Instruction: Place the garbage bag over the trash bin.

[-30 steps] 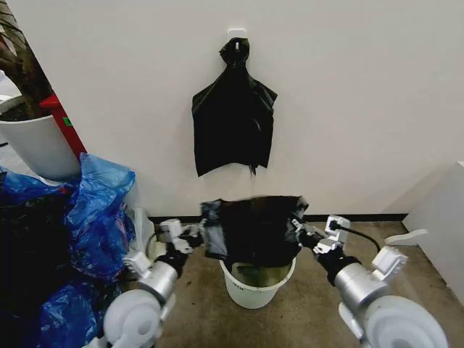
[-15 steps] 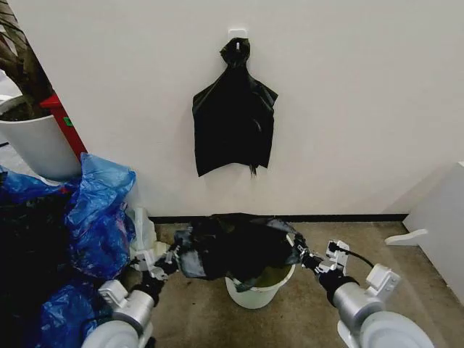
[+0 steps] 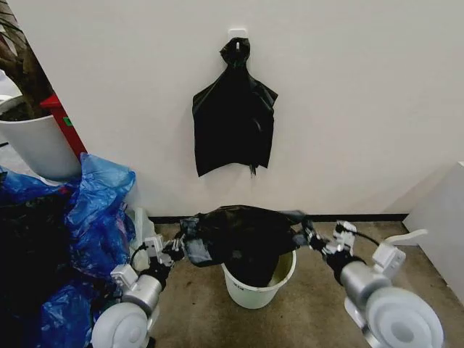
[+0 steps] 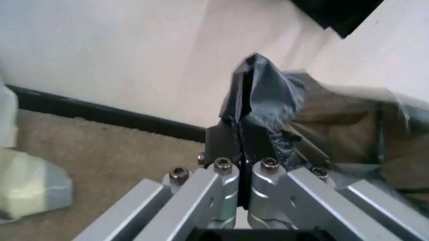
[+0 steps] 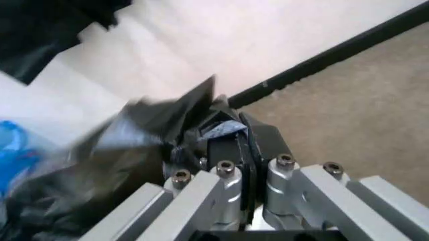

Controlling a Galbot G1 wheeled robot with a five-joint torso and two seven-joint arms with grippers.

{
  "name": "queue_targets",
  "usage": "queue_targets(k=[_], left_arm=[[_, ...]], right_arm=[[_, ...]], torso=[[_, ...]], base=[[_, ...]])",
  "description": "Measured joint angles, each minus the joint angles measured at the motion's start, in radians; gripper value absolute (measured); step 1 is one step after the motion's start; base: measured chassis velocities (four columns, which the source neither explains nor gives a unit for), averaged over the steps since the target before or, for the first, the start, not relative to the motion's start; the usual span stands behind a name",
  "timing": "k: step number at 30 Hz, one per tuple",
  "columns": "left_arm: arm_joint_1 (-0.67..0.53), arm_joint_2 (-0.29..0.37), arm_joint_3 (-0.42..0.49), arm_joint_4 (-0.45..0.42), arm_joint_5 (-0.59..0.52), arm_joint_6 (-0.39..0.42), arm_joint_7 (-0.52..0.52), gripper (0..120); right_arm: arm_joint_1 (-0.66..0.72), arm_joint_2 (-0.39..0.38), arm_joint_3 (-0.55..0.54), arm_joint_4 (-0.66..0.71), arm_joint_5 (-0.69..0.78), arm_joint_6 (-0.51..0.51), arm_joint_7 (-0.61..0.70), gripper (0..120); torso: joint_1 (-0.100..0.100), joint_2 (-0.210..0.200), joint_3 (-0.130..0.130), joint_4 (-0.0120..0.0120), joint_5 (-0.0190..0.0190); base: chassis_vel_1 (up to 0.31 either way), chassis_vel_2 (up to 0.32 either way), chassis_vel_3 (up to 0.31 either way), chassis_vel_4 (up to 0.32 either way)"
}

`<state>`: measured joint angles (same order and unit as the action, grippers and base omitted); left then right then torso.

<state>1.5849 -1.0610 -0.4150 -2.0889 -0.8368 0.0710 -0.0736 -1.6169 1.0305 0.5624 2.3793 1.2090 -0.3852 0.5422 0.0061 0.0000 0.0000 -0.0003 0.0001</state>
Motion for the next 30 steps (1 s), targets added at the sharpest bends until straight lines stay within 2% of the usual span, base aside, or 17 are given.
queue_targets(k=[7, 11, 16, 22, 25, 30], left_arm=[[-0.019, 0.042, -0.002, -0.031, -0.012, 0.007, -0.013, 0], [0.045, 0.048, 0.01, -0.136, -0.009, 0.036, -0.021, 0], [0.094, 0.054, 0.02, -0.19, 0.019, 0.046, -0.015, 0], [0.114, 0.072, 0.007, -0.172, 0.027, 0.046, -0.02, 0], [0.141, 0.077, 0.012, -0.135, 0.051, 0.035, -0.005, 0], [0.126, 0.048, 0.035, -0.047, 0.112, 0.017, 0.013, 0]], right_arm=[[-0.003, -0.007, 0.054, 0.043, 0.047, -0.009, 0.02, 0], [-0.078, 0.003, 0.044, 0.117, 0.108, -0.05, 0.095, 0], [-0.148, 0.025, 0.015, 0.12, 0.137, -0.104, 0.17, 0], [-0.193, 0.046, 0.009, 0.12, 0.149, -0.122, 0.234, 0], [-0.239, 0.06, 0.004, 0.12, 0.088, -0.146, 0.157, 0], [-0.229, 0.082, -0.029, 0.072, -0.008, -0.137, 0.08, 0]], torso=[[0.0, 0.0, 0.0, 0.0, -0.0001], [0.0, 0.0, 0.0, 0.0001, -0.0004], [0.0, 0.0, 0.0, -0.0001, 0.0], [0.0, 0.0, 0.0, 0.0, -0.0002], [0.0, 0.0, 0.0, -0.0001, -0.0002], [0.0, 0.0, 0.0, -0.0001, -0.0002]], base=[[0.0, 0.0, 0.0, 0.0], [0.0, 0.0, 0.0, 0.0], [0.0, 0.0, 0.0, 0.0], [0.0, 0.0, 0.0, 0.0], [0.0, 0.0, 0.0, 0.0], [0.0, 0.0, 0.0, 0.0]])
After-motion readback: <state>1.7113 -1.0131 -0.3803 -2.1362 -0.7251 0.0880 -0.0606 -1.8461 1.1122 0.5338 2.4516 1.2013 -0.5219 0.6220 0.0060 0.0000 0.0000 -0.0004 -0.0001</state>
